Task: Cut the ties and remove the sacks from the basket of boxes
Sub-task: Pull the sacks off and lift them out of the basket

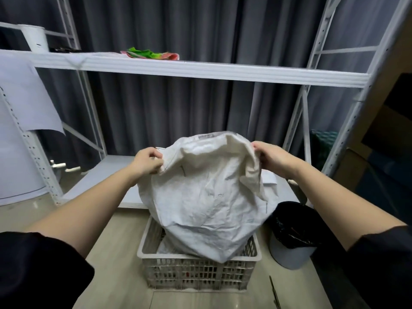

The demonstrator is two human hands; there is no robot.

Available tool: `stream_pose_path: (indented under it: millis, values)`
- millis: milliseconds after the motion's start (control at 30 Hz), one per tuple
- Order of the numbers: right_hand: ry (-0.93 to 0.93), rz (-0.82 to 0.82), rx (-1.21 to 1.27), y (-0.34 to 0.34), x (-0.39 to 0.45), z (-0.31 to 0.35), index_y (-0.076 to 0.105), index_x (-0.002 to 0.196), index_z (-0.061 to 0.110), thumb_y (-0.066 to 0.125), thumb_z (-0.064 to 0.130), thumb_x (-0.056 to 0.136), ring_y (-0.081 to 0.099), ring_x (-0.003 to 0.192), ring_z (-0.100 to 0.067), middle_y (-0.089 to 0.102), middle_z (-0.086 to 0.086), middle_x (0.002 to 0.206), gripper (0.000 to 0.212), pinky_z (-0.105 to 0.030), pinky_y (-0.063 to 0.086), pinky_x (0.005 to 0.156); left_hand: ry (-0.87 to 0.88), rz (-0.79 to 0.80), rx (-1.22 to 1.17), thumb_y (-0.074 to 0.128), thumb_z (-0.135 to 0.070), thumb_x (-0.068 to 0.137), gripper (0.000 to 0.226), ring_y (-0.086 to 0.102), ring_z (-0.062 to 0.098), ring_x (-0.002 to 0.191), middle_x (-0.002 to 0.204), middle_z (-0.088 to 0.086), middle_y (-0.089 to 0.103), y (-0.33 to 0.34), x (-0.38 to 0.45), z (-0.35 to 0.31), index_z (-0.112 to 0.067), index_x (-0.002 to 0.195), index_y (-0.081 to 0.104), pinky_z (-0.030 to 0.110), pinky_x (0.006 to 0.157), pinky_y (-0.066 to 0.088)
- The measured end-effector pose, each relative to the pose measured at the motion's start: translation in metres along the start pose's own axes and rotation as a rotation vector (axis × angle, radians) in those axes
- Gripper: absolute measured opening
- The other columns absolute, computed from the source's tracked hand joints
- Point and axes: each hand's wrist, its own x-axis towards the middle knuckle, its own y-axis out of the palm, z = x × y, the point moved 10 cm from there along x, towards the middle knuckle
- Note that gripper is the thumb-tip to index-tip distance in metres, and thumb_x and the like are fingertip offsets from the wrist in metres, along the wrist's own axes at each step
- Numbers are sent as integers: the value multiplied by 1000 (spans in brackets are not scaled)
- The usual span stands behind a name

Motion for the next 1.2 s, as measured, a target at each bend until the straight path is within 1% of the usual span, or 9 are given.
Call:
stream_pose_path:
  millis: [100,300,433,533,667,833,933,1133,1200]
  values:
    - [-71,-12,-529,8,8,-11,59,86,27,64,4,79,57,84,-14,57,7,99,25,-36,49,80,113,68,441,67,-14,75,36,57,22,79,90,0,58,14,-4,0,-22,103,48,35,71,49]
    - [-48,-77,-1440,22,22,-25,-4,152,24,75,66,56,0,148,-21,0,4,161,131,-50,9,118,422,-6,1205,60,-55,71,81,51,25,113,122,1,57,48,-18,-12,-25,141,31,37,91,34]
    - [45,113,-1324,53,44,-63,12,150,18,77,61,54,27,142,-23,39,0,148,123,-50,13,115,449,37,1459,53,-68,70,101,27,26,137,150,11,24,66,-15,6,-19,150,15,45,111,21]
    - [41,83,-1306,62,47,-77,44,123,21,68,50,73,55,117,-28,60,-5,124,62,-38,41,89,416,148,1432,55,-69,72,112,9,21,147,160,7,3,77,-5,24,-17,152,-3,46,118,5]
    - [-195,-323,-1130,29,38,-32,44,91,24,47,31,90,55,93,-24,58,2,98,7,-34,37,62,375,257,1142,66,-55,67,117,55,26,117,157,2,12,97,3,36,-28,150,-11,35,87,45]
    - [-736,-516,-1361,41,0,-8,46,99,18,44,23,87,45,76,-21,53,-3,83,14,-34,40,41,449,65,1186,49,-21,90,68,61,30,92,112,7,54,101,8,10,-29,140,3,37,70,51]
    - [-815,-100,-1425,54,-11,-35,45,120,19,43,46,87,56,90,-25,59,-9,112,42,-34,52,63,424,-4,1162,44,-13,91,41,63,35,84,103,10,47,73,22,-13,-23,129,32,38,67,48]
    - [-205,-64,-768,50,7,-58,59,91,31,47,76,75,37,132,-18,37,2,143,49,-31,32,102,422,-43,1199,44,-10,92,34,61,36,72,101,12,46,86,16,-44,-16,125,40,36,56,37]
    - [30,-67,-631,53,17,-83,48,122,26,71,57,71,35,134,-18,33,1,144,64,-24,29,98,445,-45,1200,45,-10,91,36,55,34,65,95,10,43,90,12,-50,-15,126,38,35,55,36]
